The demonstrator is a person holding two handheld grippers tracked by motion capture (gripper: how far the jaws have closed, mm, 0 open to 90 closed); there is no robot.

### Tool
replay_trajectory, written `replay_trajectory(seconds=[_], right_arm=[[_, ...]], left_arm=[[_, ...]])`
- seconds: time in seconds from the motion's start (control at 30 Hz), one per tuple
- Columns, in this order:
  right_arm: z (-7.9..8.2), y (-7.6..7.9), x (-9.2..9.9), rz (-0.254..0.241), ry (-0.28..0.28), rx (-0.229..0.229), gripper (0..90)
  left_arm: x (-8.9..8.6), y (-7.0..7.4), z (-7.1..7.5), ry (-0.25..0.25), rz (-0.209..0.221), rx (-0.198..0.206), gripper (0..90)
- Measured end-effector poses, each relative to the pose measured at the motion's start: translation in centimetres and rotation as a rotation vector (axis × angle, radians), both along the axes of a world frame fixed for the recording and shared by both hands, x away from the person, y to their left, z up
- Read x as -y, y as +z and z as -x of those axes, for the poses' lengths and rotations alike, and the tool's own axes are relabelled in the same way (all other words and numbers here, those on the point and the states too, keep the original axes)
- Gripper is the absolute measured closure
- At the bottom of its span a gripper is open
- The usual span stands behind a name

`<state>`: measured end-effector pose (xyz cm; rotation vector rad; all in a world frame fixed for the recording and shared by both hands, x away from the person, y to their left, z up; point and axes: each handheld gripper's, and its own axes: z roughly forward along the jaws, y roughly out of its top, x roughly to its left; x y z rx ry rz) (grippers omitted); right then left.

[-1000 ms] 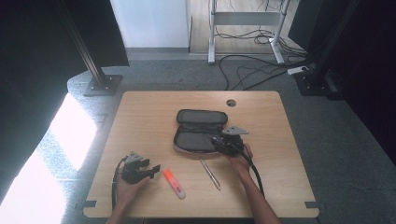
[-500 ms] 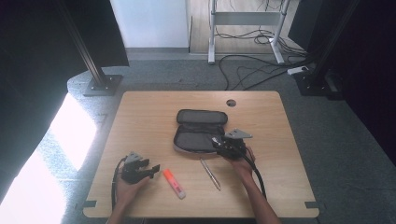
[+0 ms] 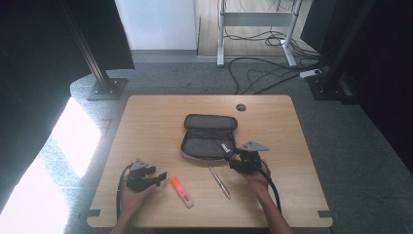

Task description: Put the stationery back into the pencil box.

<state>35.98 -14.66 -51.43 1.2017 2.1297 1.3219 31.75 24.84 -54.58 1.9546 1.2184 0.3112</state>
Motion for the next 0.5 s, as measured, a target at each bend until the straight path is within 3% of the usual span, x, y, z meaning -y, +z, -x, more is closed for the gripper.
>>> replay_trajectory(seconds=[0.5], right_arm=[[2.2,-0.8,0.0,-0.037,0.014,-0.032,48.9]], left_arm=[[-0.4,0.0,-0.1,0.006,0.002,0.0,37.6]])
